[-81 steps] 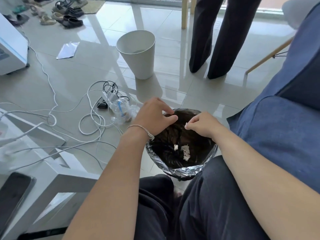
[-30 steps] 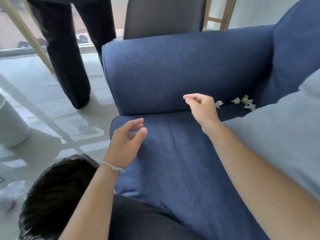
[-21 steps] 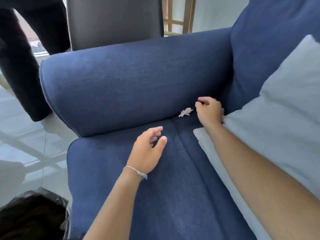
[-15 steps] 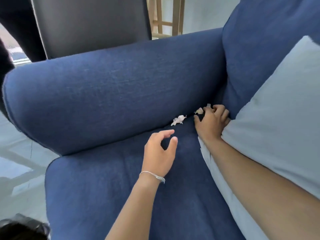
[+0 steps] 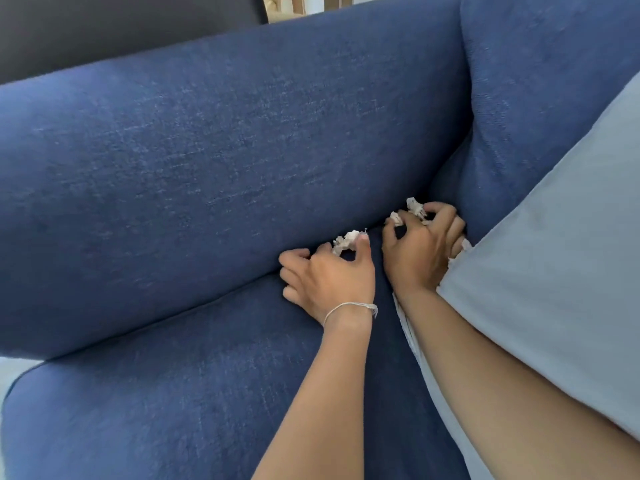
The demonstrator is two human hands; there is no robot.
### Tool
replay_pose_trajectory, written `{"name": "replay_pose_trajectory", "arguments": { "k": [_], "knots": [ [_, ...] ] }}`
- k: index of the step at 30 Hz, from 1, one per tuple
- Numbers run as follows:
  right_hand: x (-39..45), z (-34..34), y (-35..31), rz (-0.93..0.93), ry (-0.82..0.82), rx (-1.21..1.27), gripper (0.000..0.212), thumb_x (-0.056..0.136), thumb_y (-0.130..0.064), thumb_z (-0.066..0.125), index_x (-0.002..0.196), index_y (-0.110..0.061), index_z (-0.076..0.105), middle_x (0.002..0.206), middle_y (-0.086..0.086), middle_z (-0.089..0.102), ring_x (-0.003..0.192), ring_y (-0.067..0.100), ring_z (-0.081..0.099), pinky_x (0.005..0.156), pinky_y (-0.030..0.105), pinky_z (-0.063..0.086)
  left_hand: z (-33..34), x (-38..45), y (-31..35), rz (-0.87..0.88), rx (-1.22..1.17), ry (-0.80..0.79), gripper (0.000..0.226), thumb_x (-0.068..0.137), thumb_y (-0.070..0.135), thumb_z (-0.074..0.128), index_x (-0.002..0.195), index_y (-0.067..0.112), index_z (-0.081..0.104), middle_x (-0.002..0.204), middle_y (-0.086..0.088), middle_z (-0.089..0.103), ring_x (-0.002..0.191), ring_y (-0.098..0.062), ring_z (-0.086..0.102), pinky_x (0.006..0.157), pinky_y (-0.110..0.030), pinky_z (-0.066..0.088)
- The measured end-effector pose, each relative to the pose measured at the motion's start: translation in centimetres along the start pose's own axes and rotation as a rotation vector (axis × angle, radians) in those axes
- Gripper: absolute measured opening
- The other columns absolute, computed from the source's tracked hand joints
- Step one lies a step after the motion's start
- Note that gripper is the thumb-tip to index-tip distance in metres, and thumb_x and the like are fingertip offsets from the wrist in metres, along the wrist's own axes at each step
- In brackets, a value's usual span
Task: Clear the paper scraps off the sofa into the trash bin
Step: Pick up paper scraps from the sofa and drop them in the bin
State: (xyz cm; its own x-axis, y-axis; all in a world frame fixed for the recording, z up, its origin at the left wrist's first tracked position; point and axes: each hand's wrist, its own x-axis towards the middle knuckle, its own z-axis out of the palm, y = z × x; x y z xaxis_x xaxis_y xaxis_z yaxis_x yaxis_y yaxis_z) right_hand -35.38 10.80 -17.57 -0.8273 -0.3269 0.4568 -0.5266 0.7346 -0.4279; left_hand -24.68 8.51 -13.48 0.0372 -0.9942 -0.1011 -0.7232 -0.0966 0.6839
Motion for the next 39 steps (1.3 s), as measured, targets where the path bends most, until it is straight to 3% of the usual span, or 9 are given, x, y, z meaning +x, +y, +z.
{"name": "replay_pose_trajectory", "arguments": {
  "k": [10,15,18,21,23,28,31,34,39],
  "knots": [
    [-0.3,0.5,0.3,-0.068,0.076,0.079,0.013,0.086,-0.036,0.069,0.086,-0.028,0.079,0.118,0.006,0.056,0.107,0.027,0.041,0.094,0.045,0.035,0.6,0.1,-0.9,-0.002,-0.191,0.033,0.023,0.081,0.046,0.071,0.068,0.028,0.071,0.105,0.005,0.036,0.103,-0.017,0.042,0.087,-0.029,0.015],
    [-0.2,-0.8,-0.6,-0.069,0.006,0.13,0.014,0.083,-0.039,0.068,0.083,-0.03,0.078,0.12,0.004,0.054,0.112,0.031,0.044,0.099,0.049,0.035,-2.8,-0.1,-2.8,0.001,-0.343,-0.074,0.027,0.079,0.035,0.076,0.056,0.023,0.07,0.109,-0.005,0.05,0.097,-0.005,0.041,0.093,-0.026,0.042],
    [-1.0,-2.6,-2.1,-0.081,-0.013,0.172,0.015,0.08,-0.041,0.069,0.081,-0.029,0.078,0.123,0.004,0.054,0.116,0.033,0.042,0.103,0.052,0.031,-7.4,-0.1,-4.2,-0.017,-0.416,-0.091,0.043,0.077,0.033,0.076,0.04,0.027,0.055,0.088,-0.014,0.057,0.085,0.006,0.045,0.068,-0.022,0.048],
    [-4.1,-4.7,-5.2,-0.127,-0.009,0.317,0.016,0.082,-0.041,0.071,0.082,-0.027,0.079,0.123,0.006,0.055,0.118,0.033,0.044,0.105,0.049,0.027,-12.8,-0.3,-6.5,0.058,-0.423,-0.037,0.05,0.077,0.029,0.072,0.034,0.025,0.046,0.067,-0.005,0.035,0.078,-0.035,0.044,0.053,-0.035,0.037],
    [-7.0,-6.2,-8.4,-0.214,-0.015,0.435,0.013,0.084,-0.04,0.073,0.083,-0.028,0.08,0.119,0.006,0.056,0.119,0.032,0.048,0.103,0.046,0.029,-16.3,0.0,-8.7,0.09,-0.403,0.01,0.047,0.077,0.028,0.072,0.037,0.026,0.047,0.068,0.0,0.03,0.075,-0.04,0.032,0.051,-0.03,0.03],
    [-15.4,-10.5,-17.8,-0.311,-0.2,0.706,0.009,0.085,-0.04,0.074,0.083,-0.033,0.079,0.121,0.001,0.054,0.123,0.026,0.052,0.105,0.049,0.031,-26.0,0.4,-14.8,0.124,-0.216,0.163,0.047,0.078,0.037,0.072,0.038,0.029,0.049,0.061,0.017,0.038,0.101,-0.032,0.055,0.069,-0.031,0.043],
    [-21.6,-12.7,-22.6,-0.397,-0.373,0.85,0.007,0.087,-0.037,0.074,0.088,-0.032,0.079,0.131,0.002,0.053,0.14,0.026,0.044,0.112,0.046,0.026,-32.0,0.4,-19.8,0.105,-0.115,0.255,0.017,0.079,0.037,0.076,0.065,0.029,0.074,0.103,0.016,0.048,0.128,-0.016,0.046,0.102,-0.028,0.04],
    [-27.5,-15.6,-26.2,-0.327,-0.587,0.958,0.011,0.09,-0.041,0.071,0.091,-0.034,0.08,0.141,-0.005,0.048,0.142,0.004,0.027,0.117,0.044,0.022,-37.8,0.1,-26.6,0.069,0.068,0.313,0.022,0.076,0.043,0.08,0.084,0.022,0.08,0.14,-0.001,0.042,0.136,-0.017,0.037,0.114,-0.024,0.026],
    [-38.0,-18.9,-28.6,-0.34,-0.862,0.853,0.017,0.092,-0.046,0.066,0.095,-0.035,0.077,0.126,-0.012,0.045,0.128,0.01,0.039,0.114,0.042,0.022,-44.2,-4.2,-37.8,-0.095,0.179,0.39,0.02,0.073,0.041,0.082,0.081,0.023,0.08,0.142,-0.006,0.046,0.136,-0.028,0.036,0.116,-0.031,0.022]
  ]
}}
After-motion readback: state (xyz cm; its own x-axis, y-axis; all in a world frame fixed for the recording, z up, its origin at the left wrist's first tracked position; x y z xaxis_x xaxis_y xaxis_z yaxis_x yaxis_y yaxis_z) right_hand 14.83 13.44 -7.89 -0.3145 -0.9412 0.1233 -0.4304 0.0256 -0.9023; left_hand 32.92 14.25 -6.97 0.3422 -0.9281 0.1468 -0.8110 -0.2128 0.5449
